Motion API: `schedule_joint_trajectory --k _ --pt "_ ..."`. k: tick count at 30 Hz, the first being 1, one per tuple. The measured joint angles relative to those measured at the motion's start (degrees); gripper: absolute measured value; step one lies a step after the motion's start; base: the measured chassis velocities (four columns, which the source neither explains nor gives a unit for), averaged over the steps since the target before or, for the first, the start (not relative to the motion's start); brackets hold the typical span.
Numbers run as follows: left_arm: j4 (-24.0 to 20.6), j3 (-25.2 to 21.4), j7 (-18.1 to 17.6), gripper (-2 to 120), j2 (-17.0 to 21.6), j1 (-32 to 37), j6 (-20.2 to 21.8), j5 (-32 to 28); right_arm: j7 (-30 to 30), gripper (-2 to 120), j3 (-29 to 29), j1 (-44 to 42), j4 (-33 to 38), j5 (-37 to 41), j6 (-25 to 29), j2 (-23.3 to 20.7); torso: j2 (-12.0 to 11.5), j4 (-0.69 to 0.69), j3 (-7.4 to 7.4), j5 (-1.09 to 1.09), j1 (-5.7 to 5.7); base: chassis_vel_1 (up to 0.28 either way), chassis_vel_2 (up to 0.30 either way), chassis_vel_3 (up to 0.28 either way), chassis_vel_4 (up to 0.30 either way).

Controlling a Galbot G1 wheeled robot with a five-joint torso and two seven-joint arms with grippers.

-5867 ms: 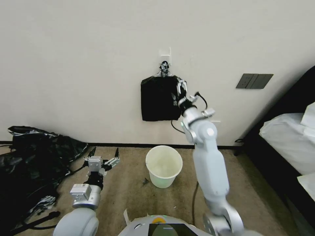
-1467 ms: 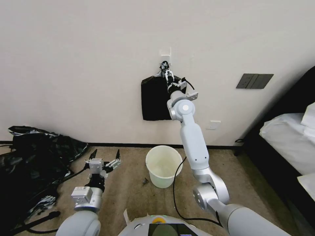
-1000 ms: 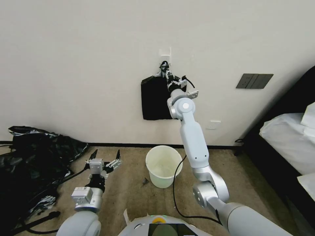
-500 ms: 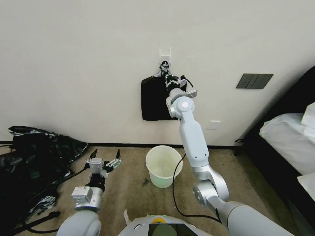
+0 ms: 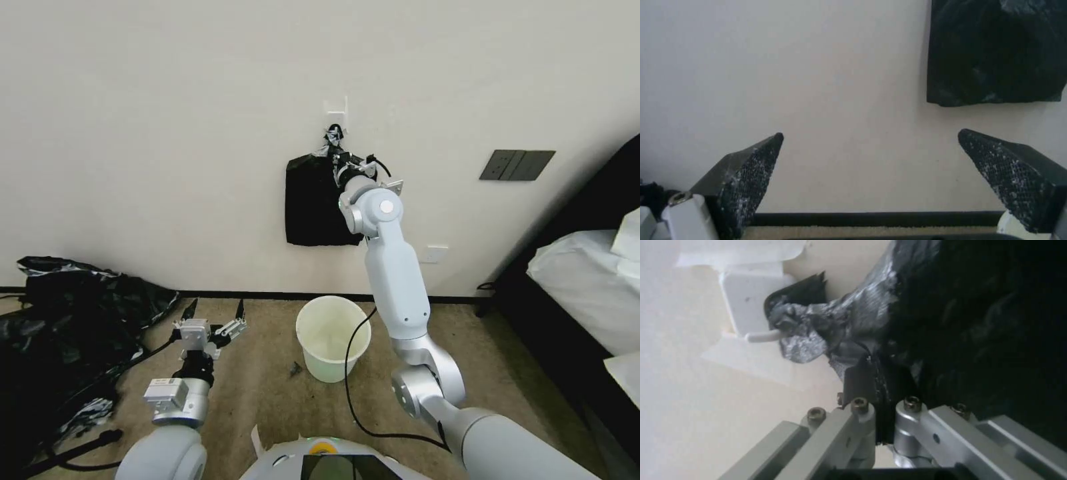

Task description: Place a trash bag onto the trash bin.

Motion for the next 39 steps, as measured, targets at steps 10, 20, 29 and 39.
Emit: schedule_joint_trajectory --k 10,20,29,39 --pt "0.0 0.04 0.0 100 0.0 -0.27 -0.18 -0.1 2.75 0 -0.69 -1.29 1.31 0.22 0.81 0.0 0.0 0.0 0.0 0.0 0.0 0.0 0.0 0.0 0.0" --pt "0.0 -0.05 -0.02 100 0.05 -0.32 -0.56 -0.23 6.2 0 -2.71 -8.67 8.53 2.25 1.24 -0.01 0.0 0.0 0.0 0.0 0.0 0.0 0.0 0.0 0.0" --pt "0.0 0.03 -0.03 100 0.26 -0.49 -0.66 -0.35 6.58 0 -4.98 -19.07 15.89 3.19 0.61 -5.1 0.0 -0.02 -0.01 0.01 0.0 0.0 0.0 0.0 0.0" --pt "0.0 0.11 -0.04 100 0.54 -0.86 -0.67 -0.69 5.55 0 -5.05 -27.66 21.73 3.08 -0.61 -8.3 0.0 0.0 0.0 0.0 0.0 0.0 0.0 0.0 0.0"
